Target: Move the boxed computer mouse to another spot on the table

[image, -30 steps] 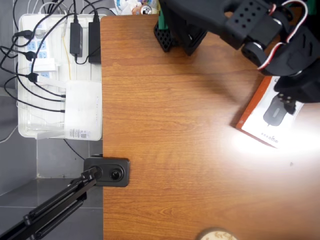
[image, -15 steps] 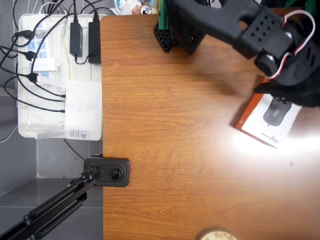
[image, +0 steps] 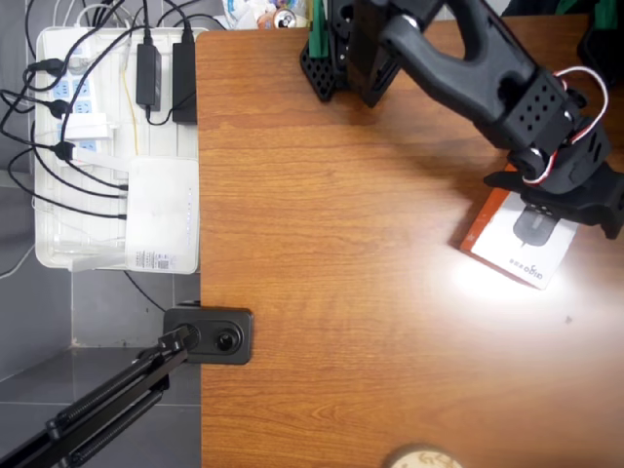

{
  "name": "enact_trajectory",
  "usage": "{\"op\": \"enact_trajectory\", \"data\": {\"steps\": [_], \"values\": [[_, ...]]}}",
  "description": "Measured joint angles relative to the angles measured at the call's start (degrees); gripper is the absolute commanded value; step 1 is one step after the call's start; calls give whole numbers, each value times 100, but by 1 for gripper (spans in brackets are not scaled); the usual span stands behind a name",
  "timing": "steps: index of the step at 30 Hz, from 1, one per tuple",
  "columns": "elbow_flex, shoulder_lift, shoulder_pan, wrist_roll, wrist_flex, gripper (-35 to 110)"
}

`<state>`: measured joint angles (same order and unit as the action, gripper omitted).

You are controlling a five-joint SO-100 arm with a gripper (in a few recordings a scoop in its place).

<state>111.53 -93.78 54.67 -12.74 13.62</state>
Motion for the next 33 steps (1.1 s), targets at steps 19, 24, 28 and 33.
{"op": "enact_trajectory", "data": {"steps": [19,24,28,33], "values": [[272,791,-70,70,-642,84],[220,510,-123,70,26,43],[114,167,-176,62,510,27],[-123,53,-229,26,1046,19]]}}
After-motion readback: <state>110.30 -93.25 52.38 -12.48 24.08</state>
